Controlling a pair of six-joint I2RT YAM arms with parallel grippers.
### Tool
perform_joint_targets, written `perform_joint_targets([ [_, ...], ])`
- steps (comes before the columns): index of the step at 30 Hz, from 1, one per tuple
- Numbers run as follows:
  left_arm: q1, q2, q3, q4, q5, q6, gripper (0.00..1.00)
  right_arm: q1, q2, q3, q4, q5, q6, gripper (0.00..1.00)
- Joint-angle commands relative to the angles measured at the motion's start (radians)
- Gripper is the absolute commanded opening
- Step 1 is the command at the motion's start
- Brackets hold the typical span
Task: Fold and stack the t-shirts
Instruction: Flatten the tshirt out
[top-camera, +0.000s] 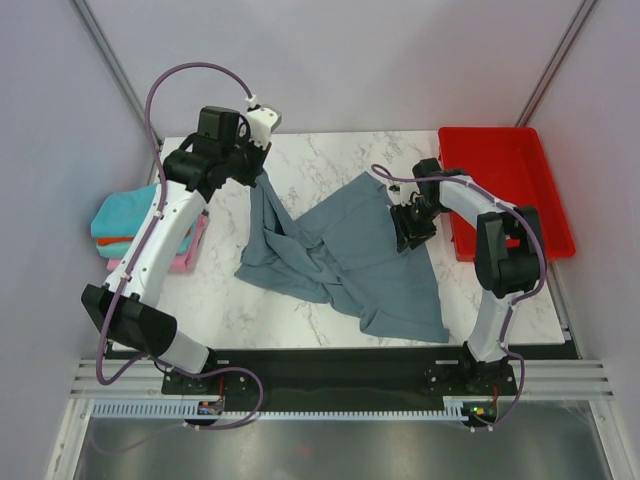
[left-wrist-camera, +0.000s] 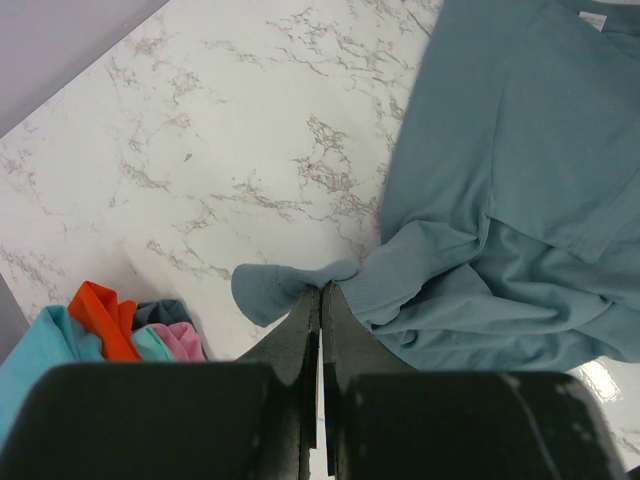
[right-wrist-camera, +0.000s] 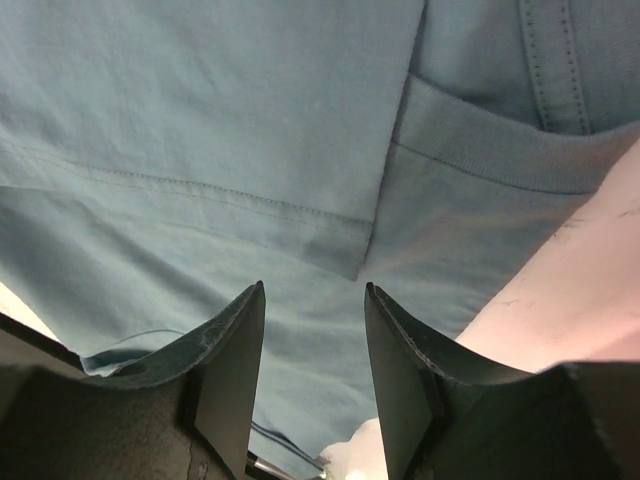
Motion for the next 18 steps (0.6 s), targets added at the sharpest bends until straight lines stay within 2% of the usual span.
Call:
perform_joint_targets([
  [1,0.002,-0.032,0.007,0.027,-0.012,-0.018,0.02,-0.006,0.023,0.002,0.032,0.016,0.0,0.53],
  [7,0.002,-0.015,0.024,0.027,-0.008,-0.019,0.02,-0.009,0.066,0.011,0.051,0.003,0.015,0.51],
  [11,0.002,-0.006,0.031,0.027,-0.005,-0.021,0.02,-0.009,0.079,0.02,0.052,-0.002,0.021,0.46],
  [16,0.002,0.002,0.031,0.03,-0.002,-0.023,0.02,-0.011,0.076,0.029,0.052,0.0,0.021,0.36],
  [18,0.003,0.005,0.03,0.03,0.001,-0.023,0.02,-0.011,0.065,0.029,0.051,0.006,0.021,0.35],
])
